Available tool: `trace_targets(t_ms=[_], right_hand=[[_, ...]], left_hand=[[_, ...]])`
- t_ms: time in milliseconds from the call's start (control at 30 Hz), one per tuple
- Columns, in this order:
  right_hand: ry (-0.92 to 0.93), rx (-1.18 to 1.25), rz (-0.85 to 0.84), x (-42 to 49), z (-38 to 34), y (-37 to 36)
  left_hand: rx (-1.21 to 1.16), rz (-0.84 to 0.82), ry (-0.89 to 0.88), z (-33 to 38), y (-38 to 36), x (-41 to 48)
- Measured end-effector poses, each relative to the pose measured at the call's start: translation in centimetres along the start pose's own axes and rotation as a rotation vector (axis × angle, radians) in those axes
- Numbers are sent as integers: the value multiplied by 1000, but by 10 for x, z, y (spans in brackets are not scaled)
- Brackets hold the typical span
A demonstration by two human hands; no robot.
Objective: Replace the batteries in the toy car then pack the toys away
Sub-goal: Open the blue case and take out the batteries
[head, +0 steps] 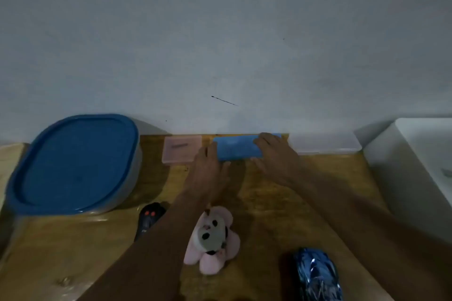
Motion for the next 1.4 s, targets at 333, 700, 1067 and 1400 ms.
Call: trace_targets(t_ms=[333,700,1067,1400], right_hand=[[72,-107,46,10,5,-5],[100,-351,50,15,0,0],[175,-739,-62,25,-19,-12],[299,-738,-174,22,-20,-6]], left_hand=[[-107,71,27,-2,-9,18],[-174,184,224,-17,-16,25],[-210,251,296,-29,-22,24],[-236,252,282,-29,-21,26]])
Point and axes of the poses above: each hand's wrist, its own x-axis towards the middle knuckle, its own y-axis out of the back of the hand, z = x × y, the point moved 8 cm from there along x, towards the middle knuckle, and after that the axes turned 6 degrees about -z, right-handed, at the moved point
